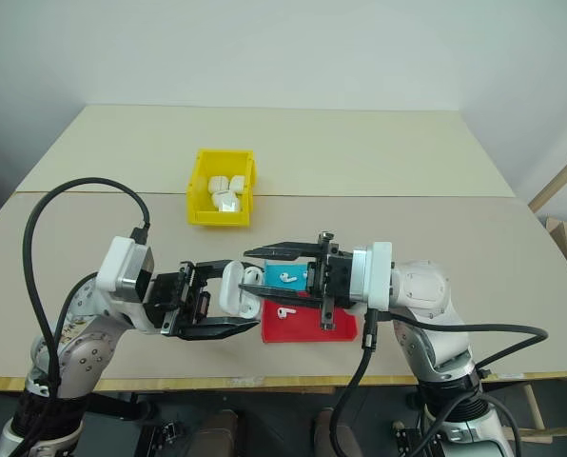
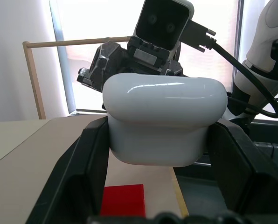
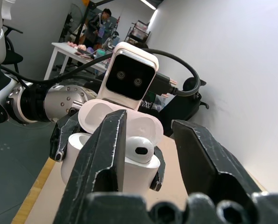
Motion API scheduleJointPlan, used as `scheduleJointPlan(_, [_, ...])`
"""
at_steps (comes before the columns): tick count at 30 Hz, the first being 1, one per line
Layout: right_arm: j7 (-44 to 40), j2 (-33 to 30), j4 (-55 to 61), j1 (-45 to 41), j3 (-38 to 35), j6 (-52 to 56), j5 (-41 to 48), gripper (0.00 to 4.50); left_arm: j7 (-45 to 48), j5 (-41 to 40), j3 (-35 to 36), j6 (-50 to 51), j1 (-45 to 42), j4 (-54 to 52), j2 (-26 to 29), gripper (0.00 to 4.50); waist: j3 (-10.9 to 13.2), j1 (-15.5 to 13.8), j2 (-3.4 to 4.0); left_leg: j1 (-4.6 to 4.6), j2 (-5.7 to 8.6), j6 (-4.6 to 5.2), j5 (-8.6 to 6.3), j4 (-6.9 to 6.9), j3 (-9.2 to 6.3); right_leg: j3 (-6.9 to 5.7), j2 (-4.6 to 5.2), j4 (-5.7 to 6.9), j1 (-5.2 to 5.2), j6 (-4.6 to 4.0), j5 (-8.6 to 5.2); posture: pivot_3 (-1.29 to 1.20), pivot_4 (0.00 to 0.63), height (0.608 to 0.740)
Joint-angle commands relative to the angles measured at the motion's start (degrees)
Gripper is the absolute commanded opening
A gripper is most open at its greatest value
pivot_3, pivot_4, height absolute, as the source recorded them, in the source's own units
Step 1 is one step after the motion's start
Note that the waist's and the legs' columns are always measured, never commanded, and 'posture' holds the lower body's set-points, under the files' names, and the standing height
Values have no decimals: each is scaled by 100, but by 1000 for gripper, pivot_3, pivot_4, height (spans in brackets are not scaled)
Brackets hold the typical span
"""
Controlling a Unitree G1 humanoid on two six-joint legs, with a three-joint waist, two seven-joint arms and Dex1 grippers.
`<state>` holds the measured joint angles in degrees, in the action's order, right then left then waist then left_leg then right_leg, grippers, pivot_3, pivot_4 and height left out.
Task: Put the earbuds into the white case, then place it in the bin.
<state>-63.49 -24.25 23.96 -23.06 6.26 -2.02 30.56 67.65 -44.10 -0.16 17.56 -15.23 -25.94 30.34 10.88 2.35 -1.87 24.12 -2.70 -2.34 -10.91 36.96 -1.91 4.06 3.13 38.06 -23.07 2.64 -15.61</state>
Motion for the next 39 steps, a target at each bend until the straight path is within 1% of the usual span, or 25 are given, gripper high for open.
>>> scheduleJointPlan(1, [-41, -79, 29, 17, 54, -24, -28, 1886, 1, -145, 16, -78, -111, -201, -57, 2831, 0, 0, 0, 0, 0, 0, 0, 0, 0, 0, 0, 0, 0, 0, 0, 0, 150, 740])
scheduleJointPlan(6, [-88, -208, 94, -2, -91, 60, 165, 1886, 2, -133, 15, -92, -115, -182, -68, 2831, 0, -3, 0, 0, 0, 0, 0, 0, 0, 0, 0, 0, 0, 0, 0, 0, 150, 740])
scheduleJointPlan(8, [7, -308, 152, -60, -339, 206, 475, 1886, -16, -90, 65, -106, -84, -126, -43, 2831, 0, -4, 0, 0, 0, 0, 0, 0, 0, 0, 0, 0, 1, 0, 0, 0, 150, 740])
scheduleJointPlan(10, [232, -455, 234, -145, -615, 583, 899, 1886, 52, -12, 143, -156, -18, -58, 53, 2831, 0, -7, 0, 0, 0, 0, 0, 0, 0, 0, 0, 0, 1, 0, 0, 0, 150, 740])
scheduleJointPlan(12, [257, -622, 270, -205, -793, 777, 1121, 1886, 154, 8, 249, -198, 48, 16, 163, 2831, 0, -5, 0, 0, 0, 0, 0, 0, 0, 0, 1, 0, 1, 0, 0, 0, 150, 740])
scheduleJointPlan(14, [325, -1078, 273, -326, -920, 1353, 1255, 1886, 281, -4, 470, -228, 129, 138, 376, 2831, 1, -2, 1, -2, 0, 0, 0, 0, 0, 0, 0, 1, 1, -1, 0, 0, 150, 740])
scheduleJointPlan(15, [413, -1355, 233, -441, -839, 1611, 969, 1886, 367, 0, 623, -250, 193, 220, 528, 2831, 1, 3, 2, -2, 0, 0, 0, -1, 1, 1, 0, 1, 1, -1, 0, 0, 150, 740])
scheduleJointPlan(17, [640, -1807, 124, -763, -532, 2202, 471, 1886, 572, 1, 924, -308, 362, 394, 820, 2831, 3, 30, 5, -3, -1, 0, 0, -1, 5, 4, 0, 2, -2, -2, 0, 0, 150, 740])
scheduleJointPlan(20, [799, -2129, -25, -1349, -80, 3121, 215, 1886, 806, -15, 1261, -379, 643, 536, 1133, 2831, 3, 40, 6, -6, -6, 1, 0, -4, 8, 6, -4, 2, -7, -6, 0, 0, 150, 740])
scheduleJointPlan(24, [344, -2380, -501, -2360, 867, 3946, -372, 1886, 1052, -11, 1622, -429, 1088, 558, 1422, 2831, 5, 20, 8, -2, -6, 1, 0, -5, 14, 8, -1, -3, -11, -8, -1, 0, 150, 740])
scheduleJointPlan(25, [285, -2383, -622, -2563, 1068, 4075, -531, 1886, 1086, -4, 1664, -436, 1167, 543, 1459, 2831, 5, 17, 9, -1, -7, 1, 0, -5, 13, 7, -1, -4, -12, -8, -1, 0, 150, 740])
scheduleJointPlan(27, [114, -2254, -1078, -3193, 1757, 4326, -1111, 1886, 1132, 42, 1741, -477, 1422, 412, 1510, 2831, 6, 9, 10, 3, -7, 1, 0, -8, 13, 5, 0, -6, -15, -8, -2, 0, 150, 740])
scheduleJointPlan(29, [-179, -2176, -1456, -3663, 2449, 4389, -1702, 1886, 1121, 75, 1763, -528, 1606, 293, 1495, 2831, 6, 10, 10, 4, -7, 1, 0, -9, 16, 7, 1, -6, -20, -9, -1, 0, 150, 740])
scheduleJointPlan(30, [-345, -2150, -1589, -3816, 2679, 4445, -1859, 1886, 1103, 91, 1756, -550, 1659, 254, 1479, 2831, 6, 3, 10, 6, -7, 1, 0, -10, 15, 6, 1, -7, -22, -10, -1, 0, 150, 740])
scheduleJointPlan(33, [-760, -2039, -1935, -4148, 3218, 4448, -2315, 1886, 997, 151, 1688, -620, 1750, 149, 1415, 2831, 7, -18, 11, 11, -8, 1, 0, -12, 14, 2, 1, -7, -24, -11, -3, 0, 150, 740])
scheduleJointPlan(35, [-887, -1923, -2186, -4289, 3473, 4418, -2628, 1886, 911, 183, 1616, -654, 1781, 72, 1365, 2831, 7, -10, 11, 13, -7, 2, -1, -11, 15, 3, 3, -6, -29, -10, -3, 0, 150, 740])
scheduleJointPlan(39, [-1096, -1726, -2513, -4399, 3721, 4343, -3075, 1886, 815, 235, 1518, -688, 1786, -14, 1265, 2831, 7, -3, 11, 13, -7, 2, 0, -12, 14, 2, 1, -2, -30, -11, -3, 0, 150, 740])
